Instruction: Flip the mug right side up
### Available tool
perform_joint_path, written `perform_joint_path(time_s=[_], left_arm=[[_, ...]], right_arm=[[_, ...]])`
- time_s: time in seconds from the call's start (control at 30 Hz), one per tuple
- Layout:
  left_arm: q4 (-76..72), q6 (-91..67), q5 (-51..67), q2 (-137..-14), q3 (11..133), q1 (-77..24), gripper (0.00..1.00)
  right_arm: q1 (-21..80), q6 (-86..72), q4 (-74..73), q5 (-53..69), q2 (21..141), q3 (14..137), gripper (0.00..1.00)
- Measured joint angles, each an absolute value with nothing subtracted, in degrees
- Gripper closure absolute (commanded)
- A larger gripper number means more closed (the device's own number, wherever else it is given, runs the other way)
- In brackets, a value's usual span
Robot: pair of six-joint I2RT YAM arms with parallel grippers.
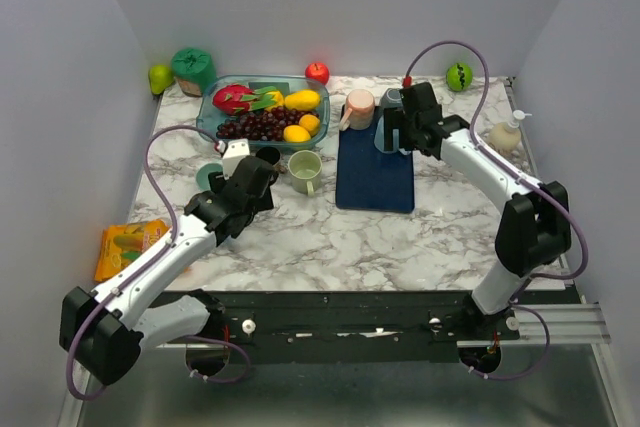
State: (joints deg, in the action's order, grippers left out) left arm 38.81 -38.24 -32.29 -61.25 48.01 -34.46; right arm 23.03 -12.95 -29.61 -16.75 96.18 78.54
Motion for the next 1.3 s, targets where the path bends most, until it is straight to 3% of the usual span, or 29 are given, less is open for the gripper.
perform_joint_path(time_s=[0.23,0.5,0.93,1.03,1.3], left_arm=[[38.5,-34.3,-30.7,-57.5,56.1,-34.5,0.02],[35.7,-31.0,-23.4,-53.8,59.6,-34.5,0.01],[33.8,-30.7,-17.8,-53.4,59.6,-34.4,0.01],[33.5,-30.7,-17.3,-53.4,59.6,-34.2,0.01],[33.4,-30.9,-17.0,-53.4,59.6,-34.1,0.01]], right_arm=[[20.1,-2.9,-29.3,-15.9,105.9,86.0,0.04],[17.8,6.6,-29.9,-7.9,114.0,88.9,0.06],[17.5,14.9,-29.7,5.8,115.1,90.8,0.10],[17.5,15.1,-29.7,7.7,115.1,90.8,0.15],[17.5,13.4,-29.5,9.0,115.1,90.8,0.44]])
